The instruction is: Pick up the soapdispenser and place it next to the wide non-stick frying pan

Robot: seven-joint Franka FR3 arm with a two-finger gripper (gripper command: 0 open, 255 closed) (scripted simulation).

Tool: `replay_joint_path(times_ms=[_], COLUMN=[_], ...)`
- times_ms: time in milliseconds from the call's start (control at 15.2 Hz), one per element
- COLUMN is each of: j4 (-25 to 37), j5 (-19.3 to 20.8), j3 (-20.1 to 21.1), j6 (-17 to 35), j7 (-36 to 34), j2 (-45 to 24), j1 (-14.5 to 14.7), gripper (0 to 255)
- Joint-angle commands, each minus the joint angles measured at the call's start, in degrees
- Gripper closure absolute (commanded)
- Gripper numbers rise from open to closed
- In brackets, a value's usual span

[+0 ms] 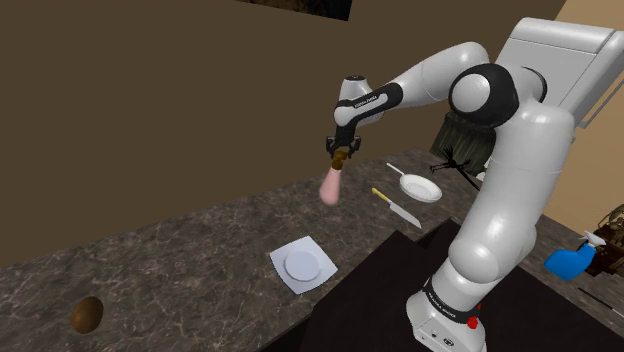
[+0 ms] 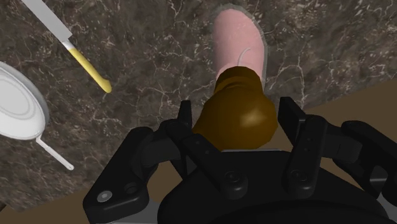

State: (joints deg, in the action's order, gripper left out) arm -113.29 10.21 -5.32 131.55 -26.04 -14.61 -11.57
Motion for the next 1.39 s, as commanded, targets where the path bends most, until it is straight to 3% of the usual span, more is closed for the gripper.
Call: replay_joint_path(times_ms=[0, 1320], j4=[0.57, 8.95], j5=[-0.1, -0.98], j3=[0.03, 0.25], j6=[-1.33, -15.22], j7=[0.23, 2.36], j2=[0.8, 6.43], j1=[0.02, 0.24], gripper=[255, 255])
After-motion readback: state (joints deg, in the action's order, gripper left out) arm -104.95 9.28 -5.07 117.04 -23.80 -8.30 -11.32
